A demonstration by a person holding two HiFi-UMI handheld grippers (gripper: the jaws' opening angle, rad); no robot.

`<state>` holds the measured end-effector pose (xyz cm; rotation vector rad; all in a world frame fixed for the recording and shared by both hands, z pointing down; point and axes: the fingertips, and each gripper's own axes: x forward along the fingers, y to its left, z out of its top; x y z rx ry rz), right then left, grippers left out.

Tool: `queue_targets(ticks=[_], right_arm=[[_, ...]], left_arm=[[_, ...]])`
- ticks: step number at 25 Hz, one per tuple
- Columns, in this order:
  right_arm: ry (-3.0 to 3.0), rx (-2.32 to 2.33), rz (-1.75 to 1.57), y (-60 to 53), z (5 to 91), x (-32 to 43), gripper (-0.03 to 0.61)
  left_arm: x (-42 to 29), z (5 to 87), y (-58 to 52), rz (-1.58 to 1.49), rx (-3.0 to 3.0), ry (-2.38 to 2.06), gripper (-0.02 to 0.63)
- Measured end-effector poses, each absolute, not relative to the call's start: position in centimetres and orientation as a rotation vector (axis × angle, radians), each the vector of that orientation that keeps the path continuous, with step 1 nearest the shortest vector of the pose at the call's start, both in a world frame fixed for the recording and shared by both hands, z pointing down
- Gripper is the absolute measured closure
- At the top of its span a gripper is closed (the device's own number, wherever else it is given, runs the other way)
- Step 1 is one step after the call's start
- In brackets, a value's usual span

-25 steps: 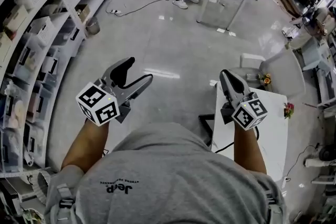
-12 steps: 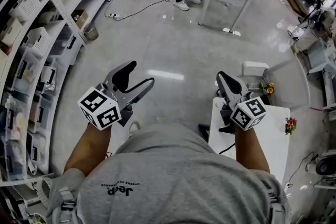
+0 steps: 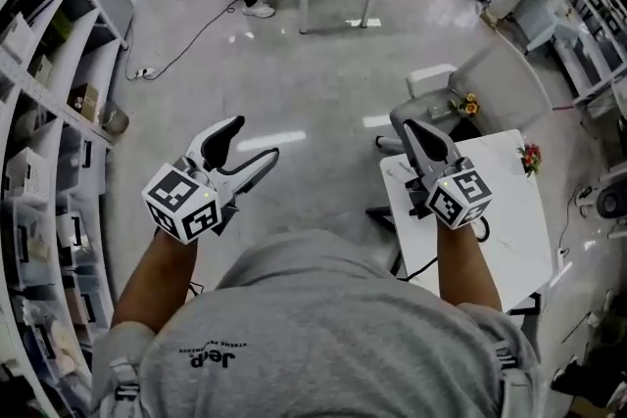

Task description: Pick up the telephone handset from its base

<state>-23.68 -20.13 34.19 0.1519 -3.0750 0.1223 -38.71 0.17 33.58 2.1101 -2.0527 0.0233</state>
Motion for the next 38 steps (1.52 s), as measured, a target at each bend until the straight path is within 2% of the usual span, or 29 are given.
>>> queue_targets(ticks=[5, 12, 18, 27, 32, 38], right_arm=[[-3.018, 0.505, 0.15, -26.0, 35.7, -14.7, 0.574], [-2.9, 0.87, 0.141, -33.1, 37.9, -1.2, 0.574], [-2.787, 1.089, 0.226, -35.5, 41.7, 8.0, 0.574], [-2.696, 1.233, 0.355, -36.9, 47.2, 15.2, 0.574], [-2.659, 1.295, 0.422, -36.9, 49.9, 18.5, 0.574], [-2.627, 1.351, 0.485, -36.7, 52.2, 21.2, 0.574]], left_arm=[[-33.7, 35.9, -9.1, 0.113, 2.271, -1.794, 0.232], [-21.7, 40.3, -22.0, 0.28, 2.458, -1.45, 0.232], [-10.3, 46.6, -29.1, 0.585, 2.586, -1.188, 0.232], [2.4, 58.8, -32.8, 1.177, 2.526, -0.865, 0.233], [5.1, 65.0, -33.6, 1.481, 2.453, -0.805, 0.233], [6.1, 69.3, -34.2, 1.651, 2.353, -0.774, 0.233]])
